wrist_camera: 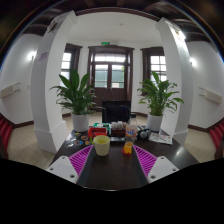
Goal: Pour water
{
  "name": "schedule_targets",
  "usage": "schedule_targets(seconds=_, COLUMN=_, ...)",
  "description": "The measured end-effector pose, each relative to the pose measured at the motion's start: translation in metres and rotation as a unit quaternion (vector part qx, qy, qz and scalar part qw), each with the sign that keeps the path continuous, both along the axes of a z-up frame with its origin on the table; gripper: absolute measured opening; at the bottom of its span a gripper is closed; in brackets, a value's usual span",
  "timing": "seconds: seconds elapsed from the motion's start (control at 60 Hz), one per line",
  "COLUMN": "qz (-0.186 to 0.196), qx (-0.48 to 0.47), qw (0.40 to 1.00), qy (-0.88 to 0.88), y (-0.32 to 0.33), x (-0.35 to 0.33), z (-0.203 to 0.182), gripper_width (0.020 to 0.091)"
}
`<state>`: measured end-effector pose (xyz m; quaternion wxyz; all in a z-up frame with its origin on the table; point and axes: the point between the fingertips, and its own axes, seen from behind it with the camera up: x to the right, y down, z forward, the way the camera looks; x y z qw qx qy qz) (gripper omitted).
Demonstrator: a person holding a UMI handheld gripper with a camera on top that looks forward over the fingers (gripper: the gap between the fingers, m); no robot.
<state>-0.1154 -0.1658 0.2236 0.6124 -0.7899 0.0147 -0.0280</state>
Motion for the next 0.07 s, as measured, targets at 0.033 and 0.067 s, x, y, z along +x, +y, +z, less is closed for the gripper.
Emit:
schedule_targets(seconds=0.033, qz=-0.002, qx=0.000, qw=1.000, qy=0.000, y=-0.0014, x=0.0005, z=0.0005, gripper_width=0.0737)
schedule_targets(seconds=0.067, qz=-0.003, qx=0.000, qw=1.000, qy=0.000, y=-0.0018, x=0.0012, z=0.0006, gripper_width=0.0739)
